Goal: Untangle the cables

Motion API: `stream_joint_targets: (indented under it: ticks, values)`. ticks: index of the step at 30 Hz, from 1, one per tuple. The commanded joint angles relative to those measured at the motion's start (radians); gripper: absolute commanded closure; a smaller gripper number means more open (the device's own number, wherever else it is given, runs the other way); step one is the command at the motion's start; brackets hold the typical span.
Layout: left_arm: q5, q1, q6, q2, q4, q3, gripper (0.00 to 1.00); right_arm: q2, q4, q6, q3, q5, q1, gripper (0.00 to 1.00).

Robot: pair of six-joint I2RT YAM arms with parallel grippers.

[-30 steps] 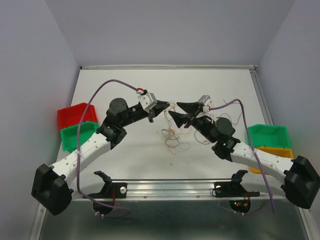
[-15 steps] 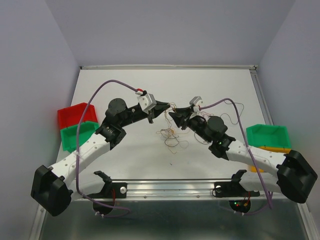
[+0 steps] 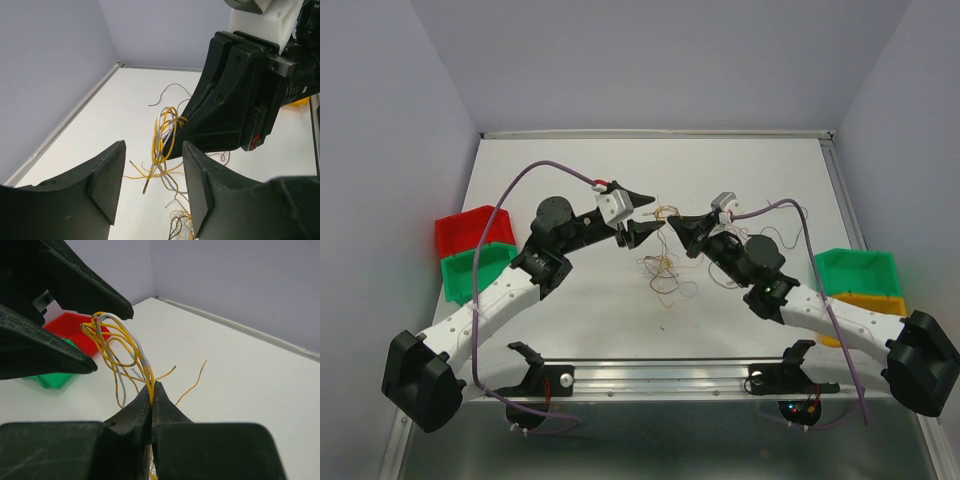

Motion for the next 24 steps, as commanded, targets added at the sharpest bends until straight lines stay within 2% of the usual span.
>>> stream_joint_targets:
  ticks: [1, 9, 14, 18, 24]
  values:
    - [0.046, -0.004, 0.046, -0.001, 0.035, -0.009, 0.33, -0.033, 0.039, 0.001, -0.01, 0.049, 0.001, 1.0]
    - [0.068, -0.004, 0.125, 0.051, -0.008, 0.005, 0.21, -0.039, -0.012, -0.002, 0.069, 0.063, 0.001, 1.0]
    - [0.089, -0.004, 0.122, 0.089, 0.012, 0.005, 0.21, -0.059, -0.073, 0.013, 0.124, 0.045, -0.001, 0.99]
    - [0.071, -0.005, 0.115, 0.125, 0.036, 0.002, 0.26, -0.069, -0.128, 0.013, 0.158, 0.043, -0.001, 0.99]
    - [0.074, -0.004, 0.106, 0.168, 0.044, 0.015, 0.54, -0.062, -0.186, 0.004, 0.207, 0.037, 0.001, 1.0]
